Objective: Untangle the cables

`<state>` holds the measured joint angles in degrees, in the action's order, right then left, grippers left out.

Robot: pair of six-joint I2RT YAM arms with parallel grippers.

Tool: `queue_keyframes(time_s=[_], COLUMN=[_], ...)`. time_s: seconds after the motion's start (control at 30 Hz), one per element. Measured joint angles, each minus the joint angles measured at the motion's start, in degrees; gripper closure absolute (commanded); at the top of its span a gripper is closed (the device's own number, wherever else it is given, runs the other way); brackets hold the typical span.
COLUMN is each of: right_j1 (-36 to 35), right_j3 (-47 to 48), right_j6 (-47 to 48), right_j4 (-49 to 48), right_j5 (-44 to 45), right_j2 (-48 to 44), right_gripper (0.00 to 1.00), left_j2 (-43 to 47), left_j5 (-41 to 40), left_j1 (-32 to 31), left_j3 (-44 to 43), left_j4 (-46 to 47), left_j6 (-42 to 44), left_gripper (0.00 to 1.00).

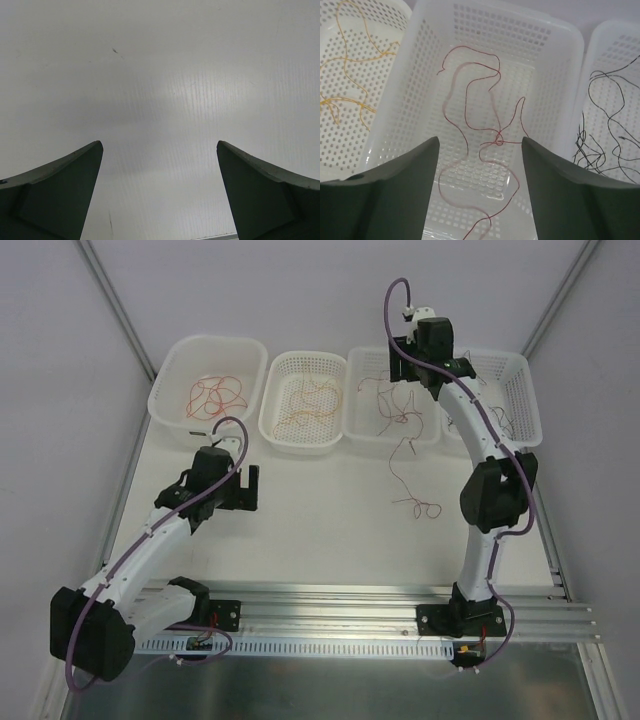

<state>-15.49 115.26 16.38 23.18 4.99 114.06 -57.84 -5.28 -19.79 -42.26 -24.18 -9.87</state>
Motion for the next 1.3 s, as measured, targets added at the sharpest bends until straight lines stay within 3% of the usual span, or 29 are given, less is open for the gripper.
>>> queue_keyframes(time_s=[0.1,0.17,0.57,0.73,0.97,1.07,1.13,1.17,1.27,1.3], right_j1=[0.5,0.5,0.2,0.1,0.1,0.1,0.1,0.1,0.0,-0.1], right_j3=[0.0,-2.4,-39.8,-51.4,-53.1,-53.1,-53.0,-52.9,-52.8,-52.7], right_j6=[0.2,0.4,0.3,-0.5,-0.7,-0.7,-0.5,-0.4,0.2,0.5], right_j4=[3.5,3.7,7.6,7.6,6.4,5.9,5.9,6.0,6.3,6.4], right_j5=[-0.1,-0.3,-9.2,-11.1,-12.2,-12.8,-13.3,-13.5,-14.3,-14.4], right_j2=[0.3,-1.8,-33.2,-31.6,-22.8,-19.3,-17.0,-16.2,-15.6,-15.8], right_gripper=[0.16,0.15,0.13,0.14,0.19,0.29,0.48,0.64,0.96,0.99], left_j2=[-0.6,-1.0,-1.4,-1.4,-1.3,-1.1,-1.1,-1.1,-1.1,-1.1], left_j5=[-1.4,-1.9,-3.6,-4.7,-5.7,-5.7,-5.7,-5.7,-5.7,-5.7], left_j1=[0.0,0.0,0.0,0.0,0.0,0.0,0.0,0.0,0.0,0.0], left_j3=[0.0,0.0,0.0,0.0,0.0,0.0,0.0,0.0,0.0,0.0], left_j4=[0.8,1.4,2.4,2.4,2.5,2.5,2.5,2.5,2.5,2.5], left_j6=[0.7,1.0,1.9,1.9,2.2,2.5,2.6,2.7,2.9,2.9], left_gripper=[0.01,0.01,0.01,0.01,0.01,0.01,0.01,0.01,0.01,0.01])
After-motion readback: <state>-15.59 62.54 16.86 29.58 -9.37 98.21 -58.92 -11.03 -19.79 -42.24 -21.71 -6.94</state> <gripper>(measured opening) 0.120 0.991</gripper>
